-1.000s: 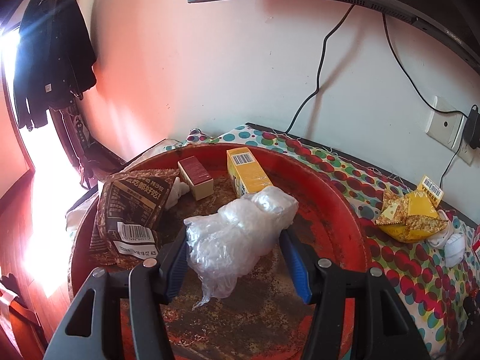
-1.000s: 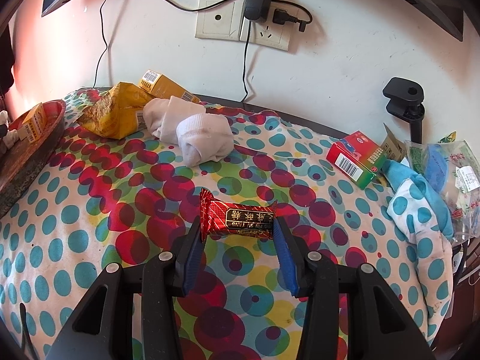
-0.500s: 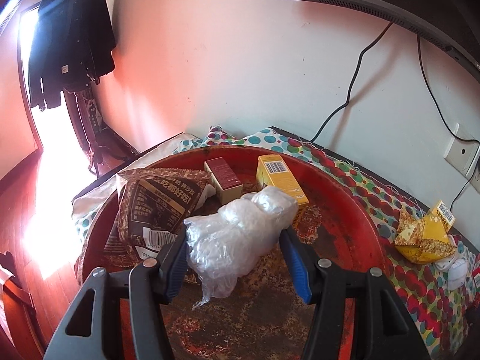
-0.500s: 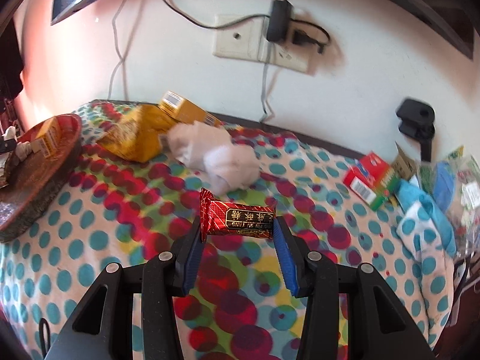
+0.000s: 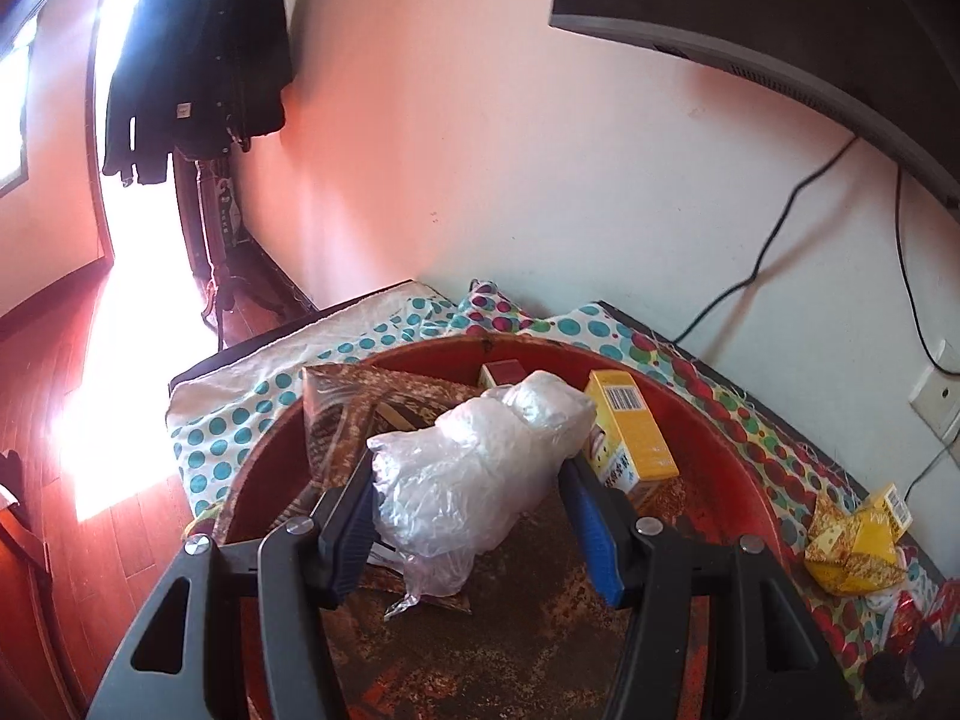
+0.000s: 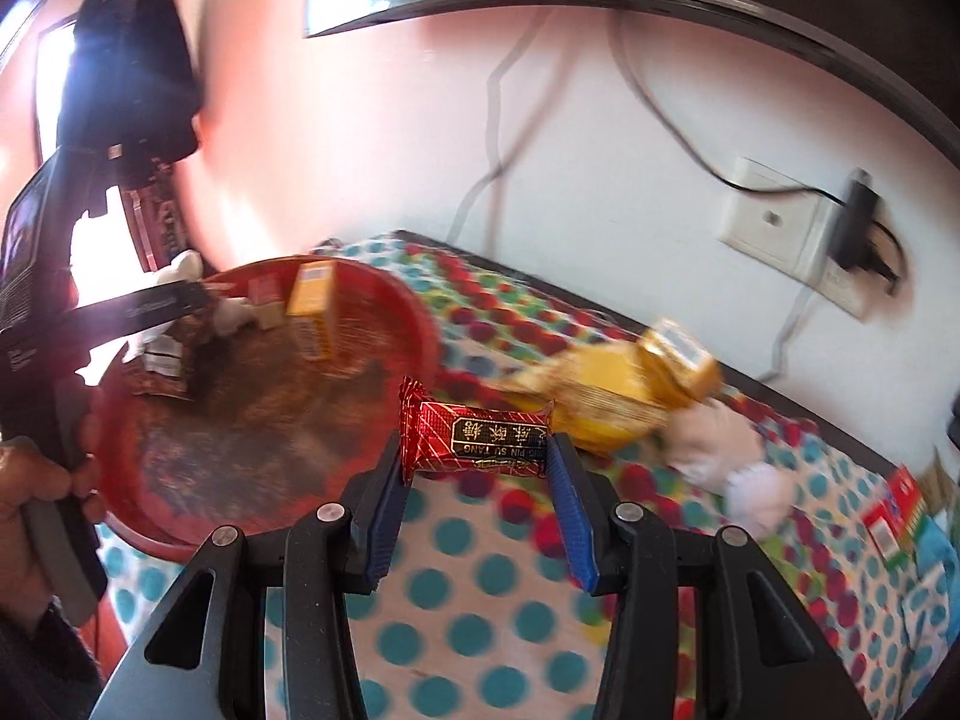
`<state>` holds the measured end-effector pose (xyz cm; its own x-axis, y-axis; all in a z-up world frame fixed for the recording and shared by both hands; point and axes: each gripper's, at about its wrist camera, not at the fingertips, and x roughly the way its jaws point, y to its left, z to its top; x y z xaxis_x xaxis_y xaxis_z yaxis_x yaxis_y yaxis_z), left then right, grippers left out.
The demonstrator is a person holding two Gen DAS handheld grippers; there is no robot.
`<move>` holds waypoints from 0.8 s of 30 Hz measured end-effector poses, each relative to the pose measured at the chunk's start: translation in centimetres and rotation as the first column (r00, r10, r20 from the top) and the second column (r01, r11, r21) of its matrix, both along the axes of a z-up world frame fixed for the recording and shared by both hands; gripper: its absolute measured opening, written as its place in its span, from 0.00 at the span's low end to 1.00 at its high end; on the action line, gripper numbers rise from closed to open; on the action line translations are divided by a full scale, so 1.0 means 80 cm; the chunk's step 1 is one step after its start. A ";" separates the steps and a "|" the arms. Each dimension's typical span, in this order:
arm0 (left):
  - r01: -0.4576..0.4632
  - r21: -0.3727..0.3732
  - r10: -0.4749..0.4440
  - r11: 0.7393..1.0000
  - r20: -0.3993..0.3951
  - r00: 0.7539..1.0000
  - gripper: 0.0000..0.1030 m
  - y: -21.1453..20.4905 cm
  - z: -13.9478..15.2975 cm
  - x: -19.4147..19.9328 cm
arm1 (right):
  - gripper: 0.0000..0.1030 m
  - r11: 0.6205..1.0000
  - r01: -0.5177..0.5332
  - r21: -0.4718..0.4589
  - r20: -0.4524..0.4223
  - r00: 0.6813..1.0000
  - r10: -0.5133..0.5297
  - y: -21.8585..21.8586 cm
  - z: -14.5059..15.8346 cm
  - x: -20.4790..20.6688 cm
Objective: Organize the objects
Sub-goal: 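Hold the plastic bag above the tray with the left gripper, then release the plastic bag into the tray with the left gripper while the right gripper drops the candy bar in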
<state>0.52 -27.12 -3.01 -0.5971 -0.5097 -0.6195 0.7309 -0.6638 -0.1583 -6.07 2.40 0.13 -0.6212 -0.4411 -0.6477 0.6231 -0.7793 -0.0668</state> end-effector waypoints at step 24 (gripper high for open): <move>-0.109 0.072 0.112 0.991 -0.041 0.993 0.66 -0.043 -0.001 0.021 | 0.41 0.998 -0.027 -0.050 0.082 0.996 0.031 -0.054 -0.033 -0.018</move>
